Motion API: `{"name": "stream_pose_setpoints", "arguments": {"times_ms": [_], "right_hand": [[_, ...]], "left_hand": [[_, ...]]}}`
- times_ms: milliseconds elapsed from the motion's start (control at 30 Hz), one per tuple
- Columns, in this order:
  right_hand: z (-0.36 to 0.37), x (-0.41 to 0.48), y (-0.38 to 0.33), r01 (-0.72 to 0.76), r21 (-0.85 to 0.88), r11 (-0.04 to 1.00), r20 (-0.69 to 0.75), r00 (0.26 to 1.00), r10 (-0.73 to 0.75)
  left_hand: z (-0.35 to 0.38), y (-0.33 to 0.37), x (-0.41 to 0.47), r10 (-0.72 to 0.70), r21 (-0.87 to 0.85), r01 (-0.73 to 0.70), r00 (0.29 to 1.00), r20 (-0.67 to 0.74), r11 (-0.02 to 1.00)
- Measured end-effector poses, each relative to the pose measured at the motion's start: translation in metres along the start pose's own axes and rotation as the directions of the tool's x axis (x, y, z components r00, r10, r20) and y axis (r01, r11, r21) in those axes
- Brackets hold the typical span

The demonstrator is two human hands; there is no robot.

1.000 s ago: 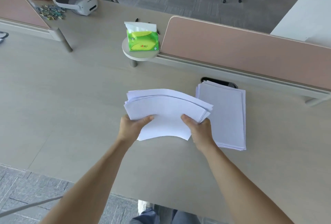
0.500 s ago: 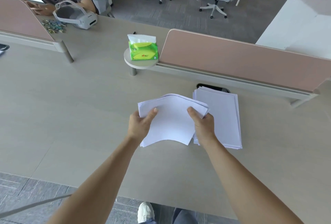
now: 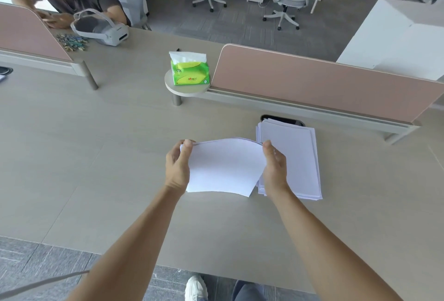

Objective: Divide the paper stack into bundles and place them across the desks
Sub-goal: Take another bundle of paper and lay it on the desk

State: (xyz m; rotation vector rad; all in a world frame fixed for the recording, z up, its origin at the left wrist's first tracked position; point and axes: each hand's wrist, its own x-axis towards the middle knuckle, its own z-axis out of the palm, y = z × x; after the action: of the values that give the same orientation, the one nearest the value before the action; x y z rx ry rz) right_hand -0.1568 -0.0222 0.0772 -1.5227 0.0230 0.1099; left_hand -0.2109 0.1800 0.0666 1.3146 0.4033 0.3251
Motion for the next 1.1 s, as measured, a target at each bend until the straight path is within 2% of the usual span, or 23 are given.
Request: {"name": "stream_pose_setpoints", "arguments": {"times_ms": [100,200,333,433,533,667,767,933,1100], "right_hand": [[0.005,0.001,-0.005,0.055,-0.022,0.998,0.016,0.998,-0.055],[0.011,0.0,-0.017,0.048,-0.064,0.997,-0.068,0.996,-0.052],[0.012,0.006,-0.014,-0.02,-0.016,1.0,-0.083,0.996,0.019],[0.007,0.01,-0.009,-0.059,-0.02,0.998,-0.122,0.991,0.056],[0.004,0.01,-0.01,-0.07,-0.053,0.996,-0.124,0.99,0.063],[0.004,0.011,-0.013,-0.078,-0.023,0.997,-0.085,0.993,0.076],[0.007,0.012,-0.013,-0.081,0.007,0.997,-0.148,0.986,0.081],[0.012,0.011,-0.02,-0.067,0.045,0.997,-0.192,0.979,0.074],[0.009,0.011,-0.012,-0.05,0.026,0.998,-0.153,0.987,0.053]], "left_hand": [[0.0,-0.003,-0.001,0.031,-0.017,-0.031,1.0,-0.004,0.999],[0.004,0.003,-0.001,0.055,-0.008,-0.055,0.998,-0.038,0.998],[0.018,0.012,-0.001,-0.003,0.094,0.019,0.985,-0.174,0.995],[0.016,0.012,0.002,-0.06,0.074,0.078,0.975,-0.213,0.994],[0.009,0.01,0.003,-0.117,0.044,0.128,0.975,-0.19,0.991],[0.007,0.009,0.003,-0.115,0.055,0.119,0.991,-0.075,0.991],[0.01,0.011,0.002,-0.124,0.041,0.133,0.978,-0.168,0.99],[0.013,0.013,0.002,-0.097,-0.001,0.099,0.973,-0.209,0.995],[0.005,0.01,0.001,-0.052,0.015,0.054,0.988,-0.146,0.998]]}}
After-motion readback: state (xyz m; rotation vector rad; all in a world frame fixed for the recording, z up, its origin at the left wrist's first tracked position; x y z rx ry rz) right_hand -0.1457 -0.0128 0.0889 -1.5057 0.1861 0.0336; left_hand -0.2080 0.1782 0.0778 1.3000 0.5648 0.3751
